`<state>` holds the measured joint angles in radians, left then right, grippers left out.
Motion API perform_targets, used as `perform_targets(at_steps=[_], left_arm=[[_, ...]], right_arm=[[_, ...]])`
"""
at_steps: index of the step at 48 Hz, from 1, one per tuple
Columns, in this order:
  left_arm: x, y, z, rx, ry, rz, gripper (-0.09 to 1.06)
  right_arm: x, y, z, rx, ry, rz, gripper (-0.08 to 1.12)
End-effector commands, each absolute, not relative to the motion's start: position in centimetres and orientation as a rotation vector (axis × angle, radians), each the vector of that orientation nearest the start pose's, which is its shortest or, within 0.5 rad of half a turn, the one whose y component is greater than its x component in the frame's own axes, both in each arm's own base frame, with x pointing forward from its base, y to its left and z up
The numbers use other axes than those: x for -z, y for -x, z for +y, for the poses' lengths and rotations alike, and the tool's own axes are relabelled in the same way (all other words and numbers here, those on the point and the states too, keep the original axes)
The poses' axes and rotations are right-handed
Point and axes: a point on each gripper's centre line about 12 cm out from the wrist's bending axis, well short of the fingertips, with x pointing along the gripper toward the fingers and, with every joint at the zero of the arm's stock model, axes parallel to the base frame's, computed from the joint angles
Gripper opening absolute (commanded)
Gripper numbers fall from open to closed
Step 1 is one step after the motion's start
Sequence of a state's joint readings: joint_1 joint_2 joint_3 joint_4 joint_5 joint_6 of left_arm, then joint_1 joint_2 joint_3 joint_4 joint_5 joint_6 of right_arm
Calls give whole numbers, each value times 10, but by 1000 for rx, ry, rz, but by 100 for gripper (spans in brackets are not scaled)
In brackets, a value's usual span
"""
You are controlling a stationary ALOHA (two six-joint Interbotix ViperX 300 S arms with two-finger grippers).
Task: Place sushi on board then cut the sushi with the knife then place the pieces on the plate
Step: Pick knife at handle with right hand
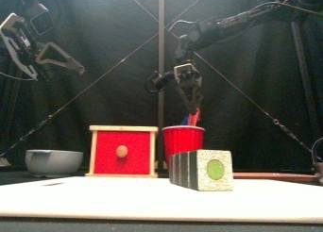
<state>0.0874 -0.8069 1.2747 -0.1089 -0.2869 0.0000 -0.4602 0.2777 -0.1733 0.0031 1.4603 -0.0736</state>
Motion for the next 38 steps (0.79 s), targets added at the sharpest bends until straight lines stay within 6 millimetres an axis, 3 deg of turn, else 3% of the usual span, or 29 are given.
perform_targets(at_steps=[1,38], left_arm=[[-225,-210,24,-135,109,162,-1],[-223,-208,26,-146,110,168,-1]], right_arm=[[-266,-393,-195,308,-292,1501,91],[-259,-398,-196,298,-305,1510,87]])
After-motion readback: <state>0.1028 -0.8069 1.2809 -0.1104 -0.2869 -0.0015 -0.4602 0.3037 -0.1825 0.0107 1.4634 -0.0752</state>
